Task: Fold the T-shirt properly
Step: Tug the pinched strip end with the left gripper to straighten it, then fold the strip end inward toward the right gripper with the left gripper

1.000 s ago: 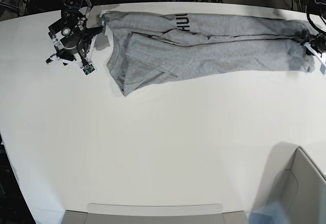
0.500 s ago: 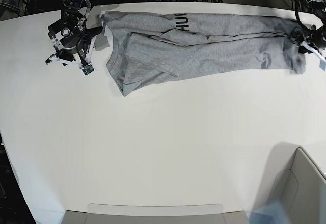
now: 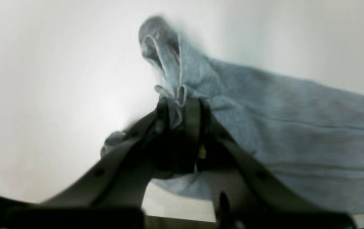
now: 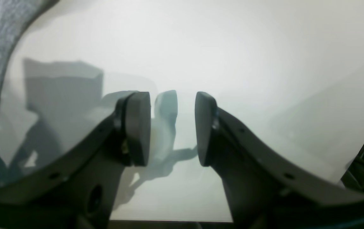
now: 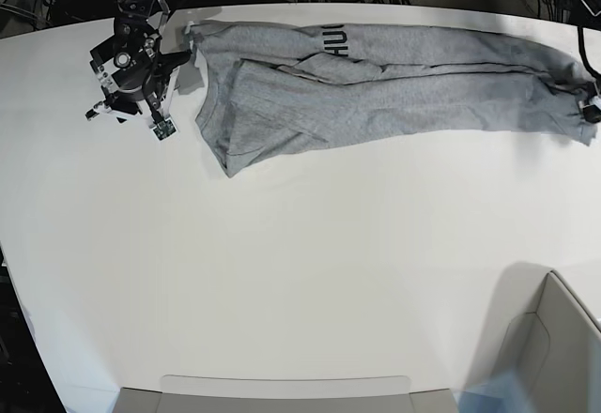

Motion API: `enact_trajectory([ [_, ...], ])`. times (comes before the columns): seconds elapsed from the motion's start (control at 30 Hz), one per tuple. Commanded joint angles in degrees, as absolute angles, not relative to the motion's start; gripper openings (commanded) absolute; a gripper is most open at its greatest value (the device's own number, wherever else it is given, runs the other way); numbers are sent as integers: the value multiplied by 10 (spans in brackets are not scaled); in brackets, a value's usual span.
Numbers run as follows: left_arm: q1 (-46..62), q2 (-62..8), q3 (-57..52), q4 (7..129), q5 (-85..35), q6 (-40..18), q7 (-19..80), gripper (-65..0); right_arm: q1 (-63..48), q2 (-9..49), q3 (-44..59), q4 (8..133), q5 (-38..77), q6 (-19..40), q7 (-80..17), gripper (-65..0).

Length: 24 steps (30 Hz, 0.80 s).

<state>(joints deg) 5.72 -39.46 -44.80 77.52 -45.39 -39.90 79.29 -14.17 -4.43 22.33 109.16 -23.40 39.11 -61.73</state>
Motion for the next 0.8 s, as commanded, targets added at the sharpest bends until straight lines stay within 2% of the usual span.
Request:
enact_trajectory([
  [0.0,55,-406,-454,794,-468,-400,800,-650,-136,-44,223,1102,-234,400,-614,-416],
  [0.47,171,-279,-449,1029,-473,-400,800,-650,-136,-44,222,1102,-234,400,-614,-416],
  [0.57,181,-257,-442,1047,-473,-400,800,-650,-132,-44,222,1102,-234,400,-614,-416],
  [0.77,180,-234,-349,1047,-475,-400,800,-650,-127,-44,222,1102,-234,400,-614,-416],
])
